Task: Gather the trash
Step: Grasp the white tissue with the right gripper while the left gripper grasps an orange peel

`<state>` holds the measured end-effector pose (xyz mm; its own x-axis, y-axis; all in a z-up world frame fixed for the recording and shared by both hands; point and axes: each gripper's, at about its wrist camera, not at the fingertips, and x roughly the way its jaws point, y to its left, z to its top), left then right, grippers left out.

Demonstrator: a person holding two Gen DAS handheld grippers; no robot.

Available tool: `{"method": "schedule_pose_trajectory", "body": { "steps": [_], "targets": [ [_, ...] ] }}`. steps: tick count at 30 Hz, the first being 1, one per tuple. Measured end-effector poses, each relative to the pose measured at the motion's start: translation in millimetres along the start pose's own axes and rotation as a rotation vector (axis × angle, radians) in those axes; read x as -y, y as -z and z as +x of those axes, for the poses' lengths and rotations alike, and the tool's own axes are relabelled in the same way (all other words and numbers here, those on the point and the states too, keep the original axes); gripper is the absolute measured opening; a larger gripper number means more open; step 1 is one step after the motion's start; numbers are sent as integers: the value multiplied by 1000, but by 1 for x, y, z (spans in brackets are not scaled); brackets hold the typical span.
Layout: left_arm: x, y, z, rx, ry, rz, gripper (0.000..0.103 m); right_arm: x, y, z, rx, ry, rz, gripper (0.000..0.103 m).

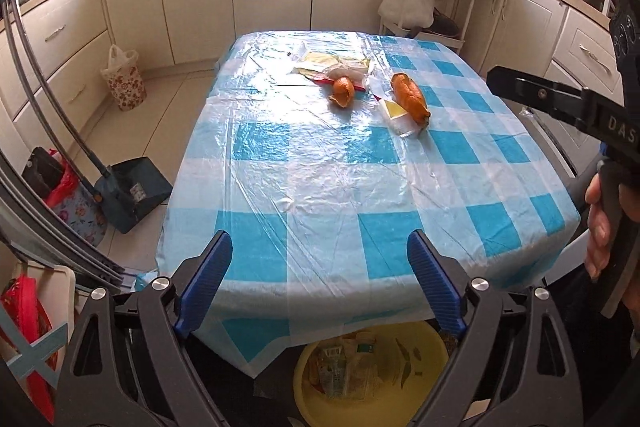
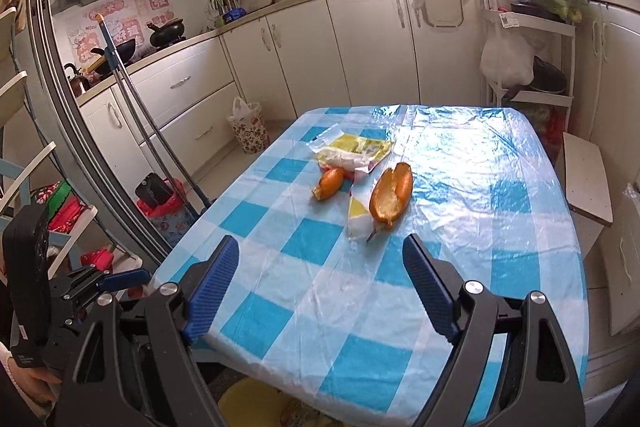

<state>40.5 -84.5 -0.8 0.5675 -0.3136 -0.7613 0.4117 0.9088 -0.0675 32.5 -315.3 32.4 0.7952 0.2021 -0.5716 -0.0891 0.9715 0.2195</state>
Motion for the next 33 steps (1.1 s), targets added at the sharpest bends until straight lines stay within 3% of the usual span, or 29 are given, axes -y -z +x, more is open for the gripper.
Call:
{"method": "schedule_pose_trajectory", "body": {
  "steps": [8,13,20,21,23,24,27,33],
  "targets": [
    [1,-49,44,7,3,-14,86,14,-45,61,-72,19,-92,77],
    [6,-81,78,-1,14,-29,86,16,-69,110,-166,15,-179,64],
    [4,-101,107,-16,6,-22,86,7,-78,174,-307,-6,-340,56],
    [4,-103,110,-18,5,-22,86,6,-77,183,-332,-3,-361,52],
    [3,-108,118,-25,3,-21,86,7,-74,198,-385,-3,-389,34],
    [3,-111,122,-27,1,-19,86,8,-74,203,-400,-7,-390,17],
    [5,-119,131,-29,3,-14,86,18,-77,196,-369,-66,-321,5],
    [19,-142,158,-31,1,15,86,43,-82,140,-211,-186,-115,3]
  ]
}}
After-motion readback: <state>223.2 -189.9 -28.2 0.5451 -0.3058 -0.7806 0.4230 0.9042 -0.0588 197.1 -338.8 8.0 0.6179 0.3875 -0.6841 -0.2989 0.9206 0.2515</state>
